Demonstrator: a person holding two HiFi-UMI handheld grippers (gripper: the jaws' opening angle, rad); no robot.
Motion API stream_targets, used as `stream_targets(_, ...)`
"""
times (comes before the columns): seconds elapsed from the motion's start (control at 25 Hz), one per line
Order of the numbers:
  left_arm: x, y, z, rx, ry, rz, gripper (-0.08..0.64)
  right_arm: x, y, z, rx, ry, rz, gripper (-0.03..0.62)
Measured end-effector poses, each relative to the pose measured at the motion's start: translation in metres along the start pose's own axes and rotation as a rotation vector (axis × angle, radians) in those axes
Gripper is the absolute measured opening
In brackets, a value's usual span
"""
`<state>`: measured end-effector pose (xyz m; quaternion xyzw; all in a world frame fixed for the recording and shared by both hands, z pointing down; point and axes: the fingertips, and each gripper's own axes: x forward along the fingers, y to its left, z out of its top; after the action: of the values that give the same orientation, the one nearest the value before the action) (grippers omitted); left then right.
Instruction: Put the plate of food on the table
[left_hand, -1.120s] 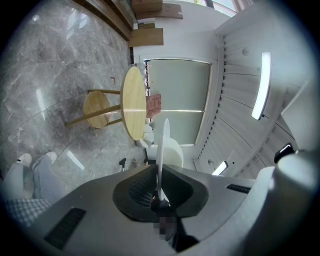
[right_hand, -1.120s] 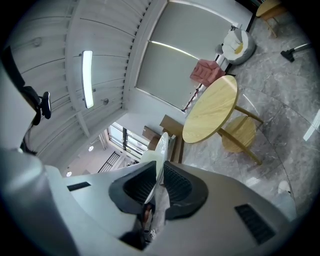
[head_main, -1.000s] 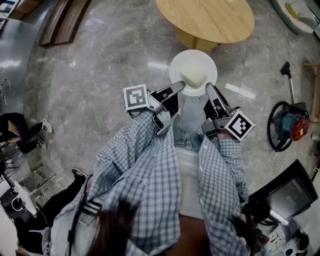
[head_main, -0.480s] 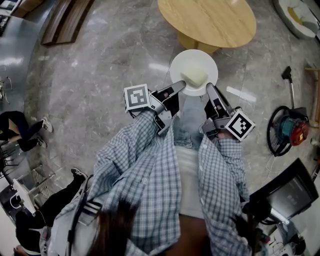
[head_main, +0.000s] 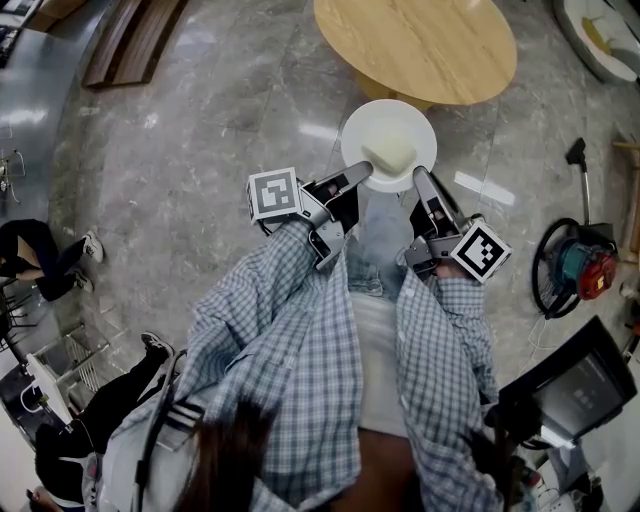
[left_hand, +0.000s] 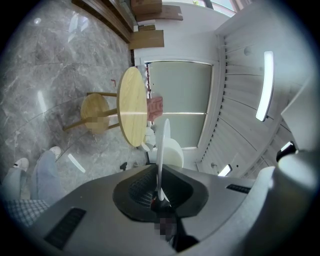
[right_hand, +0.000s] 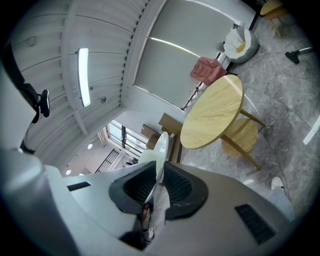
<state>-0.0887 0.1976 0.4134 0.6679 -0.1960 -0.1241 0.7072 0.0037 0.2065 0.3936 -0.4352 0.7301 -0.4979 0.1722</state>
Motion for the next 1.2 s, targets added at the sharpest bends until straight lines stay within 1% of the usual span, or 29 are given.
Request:
stream_targets(0.12,0.013,-0.007,0.011,-0.011,-0.007,-0.028,0.025,0.010,-0.004,0.012,0.002,0.006,-0.003,0.055)
stream_targets(0.28,0.024,-0.009,0.019,-0.012,-0.004,-0.015,0.025,0.015,-0.009,0.025,0.010,0.003,-0.004,0.055)
stream_targets(0.36,0.038,-0.011,0.025,-0.010,-0.003,-0.024,0.025,0.020,-0.016,0.037,0.013,0.004,-0.003,0.055)
stream_targets(0.6,0.083,-0.010,0.048,-0.013,-0.012,-0.017,0.025,0.037,-0.042,0.077,0.027,0.012,-0.002,0.055)
stream_targets(0.96,0.122,-0.020,0.076,-0.017,-0.070,-0.010,0.026,0.062,-0.055,0.124,0.024,0.059,0.037,0.055)
stream_targets(1.12,0.155,-0.029,0.098,-0.025,-0.095,-0.009,0.025,0.080,-0.064,0.162,0.021,0.086,0.041,0.055)
stream_targets(1.2,0.164,-0.032,0.104,-0.038,-0.108,-0.015,0.025,0.085,-0.068,0.172,0.023,0.097,0.044,0.055)
